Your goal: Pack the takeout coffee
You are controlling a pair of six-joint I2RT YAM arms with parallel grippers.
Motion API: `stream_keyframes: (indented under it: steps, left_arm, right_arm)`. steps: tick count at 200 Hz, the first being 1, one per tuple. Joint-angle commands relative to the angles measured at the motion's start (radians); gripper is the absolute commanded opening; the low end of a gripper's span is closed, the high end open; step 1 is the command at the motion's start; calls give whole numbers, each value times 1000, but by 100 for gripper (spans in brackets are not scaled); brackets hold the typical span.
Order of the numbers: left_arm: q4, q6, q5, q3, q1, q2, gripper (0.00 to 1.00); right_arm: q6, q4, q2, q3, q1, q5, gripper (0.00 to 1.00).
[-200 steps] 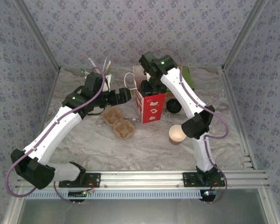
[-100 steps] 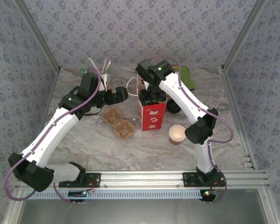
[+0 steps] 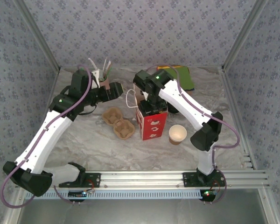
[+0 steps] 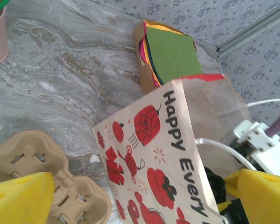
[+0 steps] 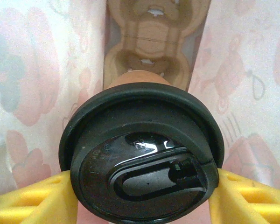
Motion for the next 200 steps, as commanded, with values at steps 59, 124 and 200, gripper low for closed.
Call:
stream_keyframes:
  steps: [59, 124, 200]
  left_arm:
    - [-21, 2, -9, -11, 49, -24, 100]
    - [14, 6, 44, -62, 51, -12, 99]
    - [52, -7, 96, -124, 51, -26, 99]
  right_arm:
    - [35, -58, -92, -50, -14, 6, 65]
    - [88, -45, -23, 39, -42, -2, 65]
    - [98, -18, 59, 96, -69, 3, 65]
